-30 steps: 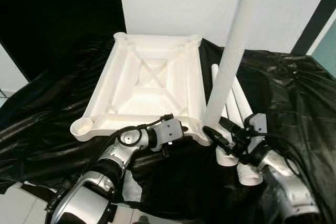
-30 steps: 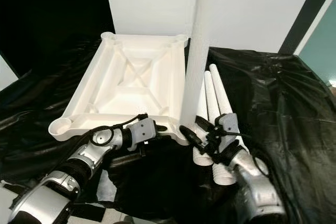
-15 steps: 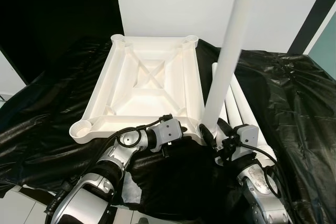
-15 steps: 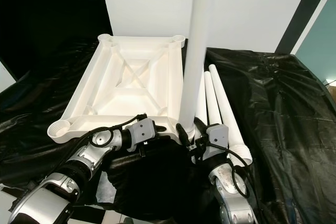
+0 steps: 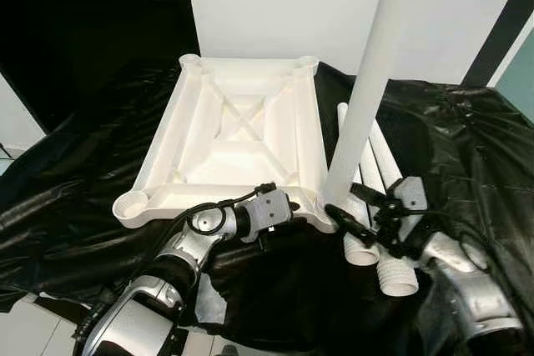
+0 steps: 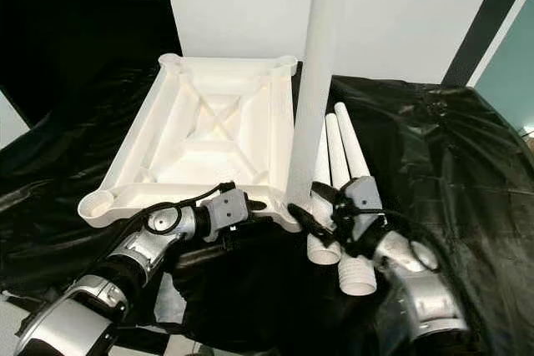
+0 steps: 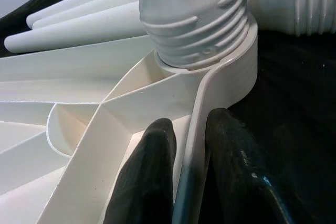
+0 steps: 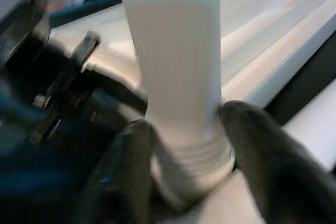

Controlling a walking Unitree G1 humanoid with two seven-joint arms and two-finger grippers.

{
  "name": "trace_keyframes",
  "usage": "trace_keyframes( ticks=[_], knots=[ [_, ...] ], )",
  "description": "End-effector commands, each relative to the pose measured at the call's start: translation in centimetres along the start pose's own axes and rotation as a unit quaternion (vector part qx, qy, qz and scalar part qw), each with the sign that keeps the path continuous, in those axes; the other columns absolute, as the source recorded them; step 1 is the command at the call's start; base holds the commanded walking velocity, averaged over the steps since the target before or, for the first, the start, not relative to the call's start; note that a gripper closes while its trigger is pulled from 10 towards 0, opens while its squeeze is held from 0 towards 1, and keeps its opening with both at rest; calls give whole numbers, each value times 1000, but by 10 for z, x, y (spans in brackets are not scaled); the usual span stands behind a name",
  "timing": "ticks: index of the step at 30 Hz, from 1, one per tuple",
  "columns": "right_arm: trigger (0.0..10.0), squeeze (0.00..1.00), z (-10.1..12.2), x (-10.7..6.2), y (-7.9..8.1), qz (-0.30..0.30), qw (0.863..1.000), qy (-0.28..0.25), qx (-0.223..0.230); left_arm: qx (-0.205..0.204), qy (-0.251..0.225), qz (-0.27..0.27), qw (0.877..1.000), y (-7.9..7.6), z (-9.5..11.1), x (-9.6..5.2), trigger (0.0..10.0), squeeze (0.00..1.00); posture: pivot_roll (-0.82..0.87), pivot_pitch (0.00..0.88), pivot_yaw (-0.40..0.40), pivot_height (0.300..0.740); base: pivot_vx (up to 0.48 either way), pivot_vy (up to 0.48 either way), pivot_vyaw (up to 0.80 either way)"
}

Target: Building children table

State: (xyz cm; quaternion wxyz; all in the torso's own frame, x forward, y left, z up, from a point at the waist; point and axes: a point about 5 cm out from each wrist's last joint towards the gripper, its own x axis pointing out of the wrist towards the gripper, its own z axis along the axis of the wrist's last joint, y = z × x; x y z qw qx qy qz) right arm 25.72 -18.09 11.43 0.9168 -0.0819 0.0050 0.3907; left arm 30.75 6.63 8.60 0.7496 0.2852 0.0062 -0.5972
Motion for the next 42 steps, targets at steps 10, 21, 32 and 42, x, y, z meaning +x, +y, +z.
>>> trace_keyframes(
  ticks=[10, 21, 32, 42],
  knots=[
    [0, 0, -26, -5, 22, 4, 996, 19, 83, -5, 50, -70, 996, -18, -18, -3, 10000, 0, 171, 0, 25, 740, 0, 0, 0],
    [10000, 1000, -19, -1, 29, -61, 996, -2, 63, -1, 53, -75, 996, -19, -20, -4, 10000, 0, 158, 0, 31, 740, 0, 0, 0],
    [10000, 0, 2, 2, 17, -23, 1000, -1, -7, 2, 49, -76, 996, -22, -17, 1, 10000, 0, 168, 0, -4, 740, 0, 0, 0],
    [10000, 0, 12, 12, -2, -2, 998, 7, -63, 1, 48, -64, 997, -22, -17, 3, 10000, 0, 193, 0, -43, 740, 0, 0, 0]
  ],
)
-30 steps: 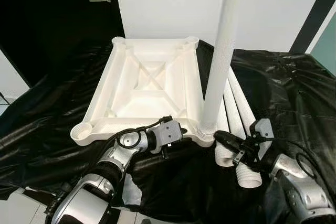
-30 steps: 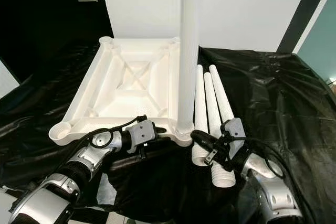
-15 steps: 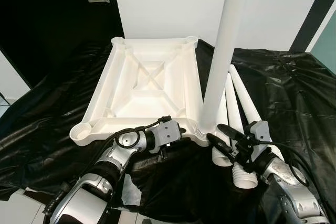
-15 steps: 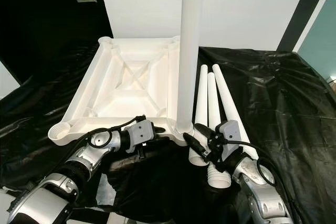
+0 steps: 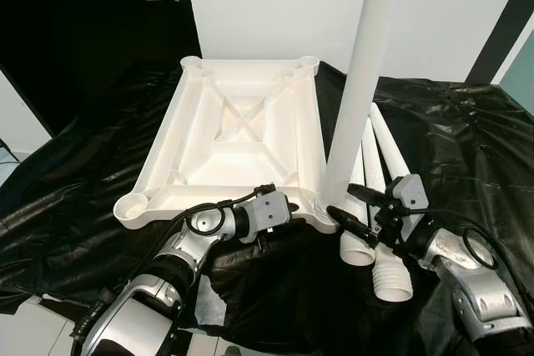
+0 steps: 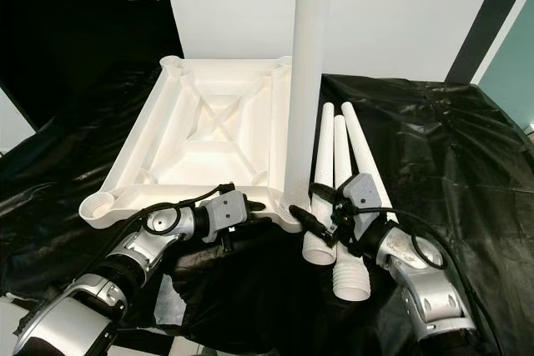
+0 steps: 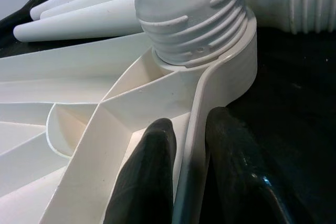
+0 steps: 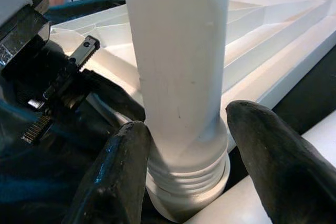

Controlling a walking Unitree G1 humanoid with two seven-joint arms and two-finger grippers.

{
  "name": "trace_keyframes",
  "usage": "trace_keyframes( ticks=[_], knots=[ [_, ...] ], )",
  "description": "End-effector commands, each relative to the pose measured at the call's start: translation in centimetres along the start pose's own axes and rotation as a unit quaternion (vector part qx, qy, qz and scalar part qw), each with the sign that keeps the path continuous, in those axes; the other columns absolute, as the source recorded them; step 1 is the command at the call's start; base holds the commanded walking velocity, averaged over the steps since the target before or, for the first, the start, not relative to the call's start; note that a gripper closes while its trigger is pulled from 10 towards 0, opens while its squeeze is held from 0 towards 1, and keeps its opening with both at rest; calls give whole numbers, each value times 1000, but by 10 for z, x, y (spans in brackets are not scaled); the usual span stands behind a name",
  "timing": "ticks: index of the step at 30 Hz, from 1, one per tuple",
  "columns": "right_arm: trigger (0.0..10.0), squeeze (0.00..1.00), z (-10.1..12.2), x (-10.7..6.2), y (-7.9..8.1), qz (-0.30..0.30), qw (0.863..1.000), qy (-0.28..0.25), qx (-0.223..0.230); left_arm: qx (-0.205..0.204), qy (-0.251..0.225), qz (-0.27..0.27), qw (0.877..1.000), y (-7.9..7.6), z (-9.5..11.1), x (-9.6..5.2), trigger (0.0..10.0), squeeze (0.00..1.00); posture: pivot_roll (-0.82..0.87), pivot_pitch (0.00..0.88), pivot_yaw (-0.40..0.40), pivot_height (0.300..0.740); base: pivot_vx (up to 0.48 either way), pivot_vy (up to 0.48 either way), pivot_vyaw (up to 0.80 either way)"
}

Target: Building children table

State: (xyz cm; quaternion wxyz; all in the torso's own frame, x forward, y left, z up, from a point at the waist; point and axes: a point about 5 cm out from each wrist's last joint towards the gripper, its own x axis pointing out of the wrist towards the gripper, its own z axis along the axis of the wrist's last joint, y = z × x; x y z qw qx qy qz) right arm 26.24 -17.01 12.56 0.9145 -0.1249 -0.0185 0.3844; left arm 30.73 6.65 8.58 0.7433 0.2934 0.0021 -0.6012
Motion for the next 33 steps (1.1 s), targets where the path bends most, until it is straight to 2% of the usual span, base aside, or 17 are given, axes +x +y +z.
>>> trace_keyframes(
  ticks=[1, 4, 7, 12, 13, 14, 15, 20, 22, 23, 25, 26, 28, 30, 31, 32, 33],
  knots=[
    [10000, 0, -1, 1, -3, 6, 1000, 11, -15, -10, 46, -59, 997, -22, -17, 3, 10000, 0, 193, 0, -43, 740, 0, 0, 0],
    [10000, 0, 3, 13, -14, 17, 999, 13, -37, -11, 45, -54, 997, -23, -16, 5, 10000, 0, 202, 0, -52, 740, 0, 0, 0],
    [10000, 0, 2, 17, -16, 24, 999, 17, -39, -11, 44, -53, 998, -23, -16, 5, 10000, 0, 208, 0, -56, 740, 0, 0, 0],
    [10000, 0, -3, 34, -15, 59, 997, 25, -33, -12, 44, -47, 998, -23, -17, 4, 10000, 0, 228, 0, -66, 740, 0, 0, 0],
    [3882, 0, -3, 36, -15, 63, 997, 23, -26, -12, 44, -45, 998, -23, -17, 3, 10000, 0, 229, 0, -66, 740, 0, 0, 0],
    [3882, 0, -3, 36, -15, 63, 997, 23, -26, -12, 44, -45, 998, -23, -17, 3, 10000, 0, 229, 0, -66, 740, 0, 0, 0],
    [0, 0, -4, 37, -15, 65, 998, 20, -14, -13, 44, -44, 998, -22, -17, 3, 10000, 0, 233, 0, -68, 740, 0, 0, 0],
    [0, 0, -10, 36, -16, 48, 998, 22, 33, -12, 44, -42, 998, -22, -17, 2, 10000, 0, 235, 0, -68, 740, 0, 0, 0],
    [0, 0, -17, 33, -8, 31, 997, 23, 67, -12, 44, -41, 998, -22, -17, 2, 10000, 0, 235, 0, -71, 740, 0, 0, 0],
    [0, 0, -17, 33, -8, 31, 997, 23, 67, -12, 44, -41, 998, -22, -17, 2, 10000, 0, 235, 0, -71, 740, 0, 0, 0],
    [0, 0, -25, 32, 7, -28, 996, 15, 86, -13, 46, -39, 998, -22, -18, 2, 10000, 0, 232, 0, -70, 740, 0, 0, 0],
    [0, 0, -25, 32, 7, -28, 996, 15, 86, -13, 46, -39, 998, -22, -18, 2, 10000, 0, 232, 0, -70, 740, 0, 0, 0],
    [0, 0, -22, 30, 16, -138, 988, -35, 68, -14, 46, -39, 998, -22, -18, 2, 10000, 0, 230, 0, -67, 740, 0, 0, 0],
    [0, 0, -22, 30, 16, -138, 988, -35, 68, -14, 46, -39, 998, -22, -18, 2, 10000, 0, 230, 0, -67, 740, 0, 0, 0],
    [0, 0, -18, 27, 23, -166, 983, -60, 52, -14, 45, -40, 998, -23, -18, 2, 10000, 0, 230, 0, -64, 740, 0, 0, 0],
    [0, 0, -20, 25, 25, -195, 977, -63, 56, -13, 45, -41, 998, -23, -17, 2, 10000, 0, 230, 0, -61, 740, 0, 0, 0],
    [0, 0, -20, 25, 25, -195, 977, -63, 56, -13, 45, -41, 998, -23, -17, 2, 10000, 0, 230, 0, -61, 740, 0, 0, 0]
  ],
)
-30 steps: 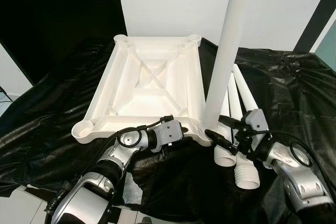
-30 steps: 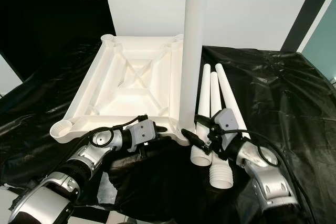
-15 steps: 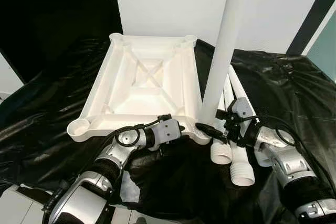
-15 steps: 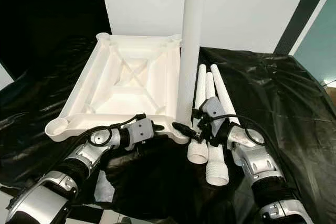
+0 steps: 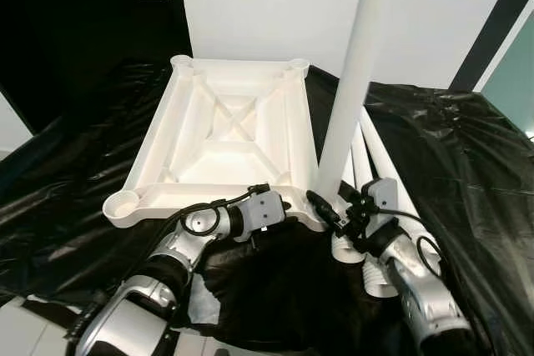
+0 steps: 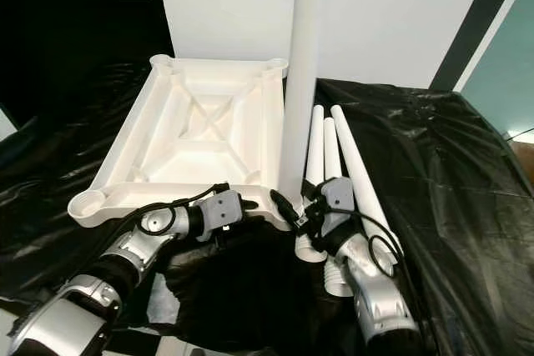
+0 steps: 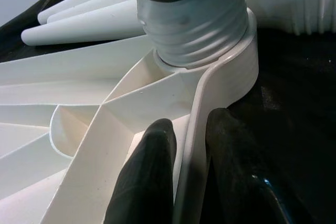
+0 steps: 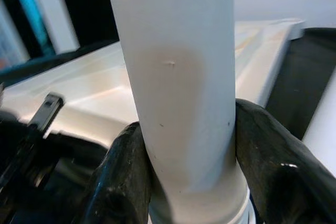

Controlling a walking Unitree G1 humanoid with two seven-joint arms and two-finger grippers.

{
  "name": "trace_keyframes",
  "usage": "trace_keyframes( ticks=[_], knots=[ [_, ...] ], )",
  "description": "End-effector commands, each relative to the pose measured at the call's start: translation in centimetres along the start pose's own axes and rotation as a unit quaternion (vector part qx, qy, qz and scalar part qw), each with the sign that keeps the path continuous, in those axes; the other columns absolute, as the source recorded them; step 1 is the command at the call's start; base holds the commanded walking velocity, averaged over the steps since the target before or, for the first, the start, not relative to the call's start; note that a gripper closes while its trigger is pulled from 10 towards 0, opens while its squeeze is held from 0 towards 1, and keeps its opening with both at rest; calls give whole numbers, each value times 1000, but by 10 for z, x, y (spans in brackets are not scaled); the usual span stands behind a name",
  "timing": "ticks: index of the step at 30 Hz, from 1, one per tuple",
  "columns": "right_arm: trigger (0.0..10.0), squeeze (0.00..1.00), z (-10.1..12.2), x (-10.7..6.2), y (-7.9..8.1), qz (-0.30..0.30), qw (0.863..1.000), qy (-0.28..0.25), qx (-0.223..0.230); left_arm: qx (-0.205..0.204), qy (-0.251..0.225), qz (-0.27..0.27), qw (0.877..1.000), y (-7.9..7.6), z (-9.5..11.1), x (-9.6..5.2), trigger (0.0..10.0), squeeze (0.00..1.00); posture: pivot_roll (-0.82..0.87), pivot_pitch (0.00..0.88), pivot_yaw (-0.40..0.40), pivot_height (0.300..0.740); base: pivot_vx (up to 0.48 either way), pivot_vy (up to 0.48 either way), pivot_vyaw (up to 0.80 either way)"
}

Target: Building children table

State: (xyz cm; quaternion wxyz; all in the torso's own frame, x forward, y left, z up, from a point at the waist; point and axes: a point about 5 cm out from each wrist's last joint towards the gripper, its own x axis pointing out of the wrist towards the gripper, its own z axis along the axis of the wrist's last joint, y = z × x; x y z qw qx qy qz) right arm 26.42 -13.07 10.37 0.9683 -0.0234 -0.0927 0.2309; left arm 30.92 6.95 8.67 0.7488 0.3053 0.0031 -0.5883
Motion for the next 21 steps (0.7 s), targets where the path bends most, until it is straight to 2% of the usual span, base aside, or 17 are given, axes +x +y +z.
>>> trace_keyframes(
  ticks=[1, 6, 7, 8, 9, 15, 16, 20, 21],
  knots=[
    [0, 0, -7, -6, -9, -43, 999, 20, -24, -18, 34, -55, 998, -25, -16, 4, 10000, 0, 230, 0, -61, 740, 0, 0, 0],
    [0, 0, -8, -8, -13, -73, 996, 26, -35, -17, 35, -56, 998, -24, -16, 2, 10000, 0, 237, 0, -56, 740, 0, 0, 0],
    [392, 0, -9, -8, -13, -76, 996, 33, -34, -17, 36, -55, 998, -24, -17, 1, 10000, 0, 239, 0, -56, 740, 0, 0, 0],
    [3961, 0, -10, -8, -13, -77, 996, 39, -36, -17, 37, -55, 998, -24, -17, 1, 10000, 0, 236, 0, -54, 740, 0, 0, 0],
    [10000, 1000, -10, -7, -14, -72, 996, 40, -29, -17, 39, -55, 998, -24, -18, 0, 10000, 0, 233, 0, -52, 740, 0, 0, 0],
    [10000, 1000, -10, -8, -18, -46, 998, 43, -27, -17, 41, -55, 997, -24, -19, 0, 10000, 0, 224, 0, -51, 740, 0, 0, 0],
    [10000, 0, -8, -8, -26, -14, 998, 52, -42, -16, 42, -56, 997, -24, -18, 1, 10000, 0, 221, 0, -51, 740, 0, 0, 0],
    [10000, 0, -7, -9, -30, 4, 997, 55, -48, -15, 42, -57, 997, -24, -18, 1, 10000, 0, 220, 0, -53, 740, 0, 0, 0],
    [10000, 0, -6, -8, -33, 37, 996, 61, -52, -15, 40, -56, 998, -24, -17, 2, 10000, 0, 213, 0, -54, 740, 0, 0, 0]
  ],
)
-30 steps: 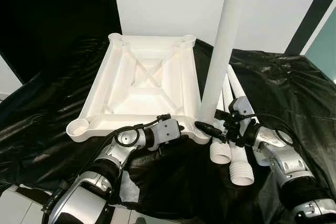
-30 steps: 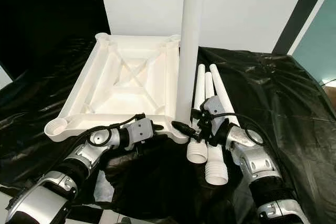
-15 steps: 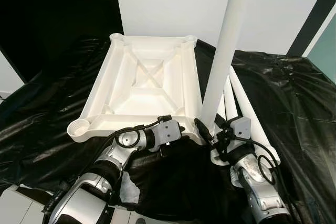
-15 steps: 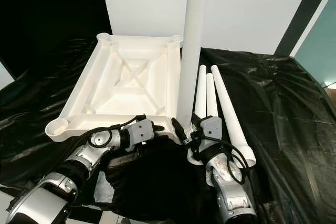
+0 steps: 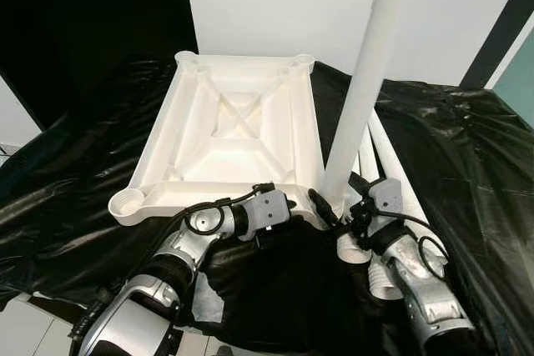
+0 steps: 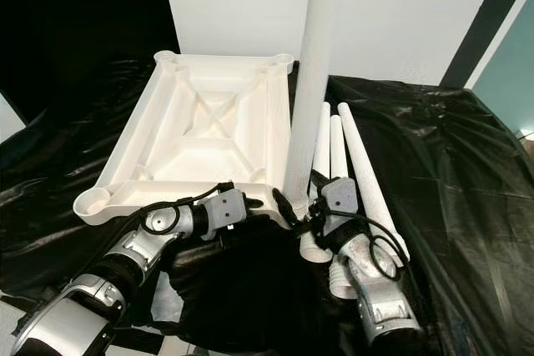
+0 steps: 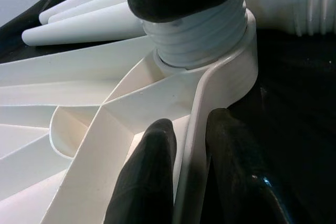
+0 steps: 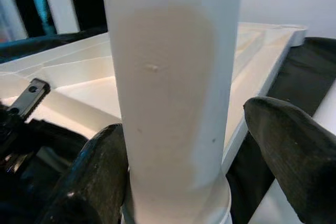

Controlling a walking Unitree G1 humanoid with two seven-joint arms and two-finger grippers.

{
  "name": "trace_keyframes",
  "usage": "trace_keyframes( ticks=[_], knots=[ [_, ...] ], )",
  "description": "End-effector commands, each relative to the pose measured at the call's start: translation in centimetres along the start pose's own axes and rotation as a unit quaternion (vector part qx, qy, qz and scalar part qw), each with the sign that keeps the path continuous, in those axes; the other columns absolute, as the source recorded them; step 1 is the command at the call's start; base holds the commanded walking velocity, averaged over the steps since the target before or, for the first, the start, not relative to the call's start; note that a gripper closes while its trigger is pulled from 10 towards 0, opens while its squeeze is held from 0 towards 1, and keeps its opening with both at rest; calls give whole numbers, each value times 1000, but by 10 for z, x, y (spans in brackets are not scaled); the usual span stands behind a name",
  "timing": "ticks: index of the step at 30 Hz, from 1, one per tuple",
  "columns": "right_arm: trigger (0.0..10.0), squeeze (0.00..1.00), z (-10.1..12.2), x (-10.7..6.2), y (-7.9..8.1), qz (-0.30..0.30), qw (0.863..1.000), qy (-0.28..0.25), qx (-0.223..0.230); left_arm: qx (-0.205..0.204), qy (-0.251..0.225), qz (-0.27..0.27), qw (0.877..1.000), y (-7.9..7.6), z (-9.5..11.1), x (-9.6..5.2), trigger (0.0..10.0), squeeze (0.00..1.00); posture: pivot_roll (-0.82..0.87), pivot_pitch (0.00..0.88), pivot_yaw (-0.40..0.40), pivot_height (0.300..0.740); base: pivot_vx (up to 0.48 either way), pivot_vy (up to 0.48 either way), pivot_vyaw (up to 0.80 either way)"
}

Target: Building children table

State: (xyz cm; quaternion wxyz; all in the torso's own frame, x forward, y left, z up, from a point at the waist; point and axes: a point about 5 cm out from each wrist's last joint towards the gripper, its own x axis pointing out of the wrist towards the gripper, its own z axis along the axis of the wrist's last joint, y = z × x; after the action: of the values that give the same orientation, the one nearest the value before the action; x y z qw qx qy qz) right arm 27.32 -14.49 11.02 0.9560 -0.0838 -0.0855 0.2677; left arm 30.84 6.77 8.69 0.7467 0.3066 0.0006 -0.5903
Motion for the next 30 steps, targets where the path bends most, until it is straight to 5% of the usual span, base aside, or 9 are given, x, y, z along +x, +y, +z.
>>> trace_keyframes(
  ticks=[1, 5, 6, 7, 21, 23, 24, 25, 30],
  knots=[
    [10000, 0, -12, -11, -16, 33, 998, 49, 7, -19, 41, -53, 998, -24, -18, 2, 10000, 0, 209, 0, -56, 740, 0, 0, 0],
    [10000, 0, -10, -8, -19, 101, 993, 65, 16, -16, 41, -56, 997, -25, -17, 4, 10000, 0, 213, 0, -58, 740, 0, 0, 0],
    [9216, 0, -10, -7, -20, 116, 991, 71, 17, -16, 40, -56, 997, -25, -17, 5, 10000, 0, 213, 0, -59, 740, 0, 0, 0],
    [0, 0, -10, -6, -21, 130, 989, 72, 19, -16, 38, -55, 998, -24, -16, 5, 10000, 0, 213, 0, -59, 740, 0, 0, 0],
    [0, 0, -11, -4, -17, 146, 986, 70, 46, -18, 40, -50, 998, -23, -18, 1, 10000, 0, 232, 0, -64, 740, 0, 0, 0],
    [0, 0, -10, -5, -19, 4, 999, 41, 23, -16, 41, -48, 998, -21, -18, 0, 10000, 0, 246, 0, -70, 740, 0, 0, 0],
    [0, 0, -10, -5, -19, 4, 999, 41, 23, -16, 41, -48, 998, -21, -18, 0, 10000, 0, 246, 0, -70, 740, 0, 0, 0],
    [0, 0, -10, -11, -16, -64, 997, 31, 13, -16, 42, -45, 998, -20, -18, -1, 10000, 0, 249, 0, -68, 740, 0, 0, 0],
    [0, 0, -13, -21, -4, -136, 990, 24, 6, -15, 43, -43, 998, -19, -18, -3, 10000, 0, 254, 0, -65, 740, 0, 0, 0]
  ],
)
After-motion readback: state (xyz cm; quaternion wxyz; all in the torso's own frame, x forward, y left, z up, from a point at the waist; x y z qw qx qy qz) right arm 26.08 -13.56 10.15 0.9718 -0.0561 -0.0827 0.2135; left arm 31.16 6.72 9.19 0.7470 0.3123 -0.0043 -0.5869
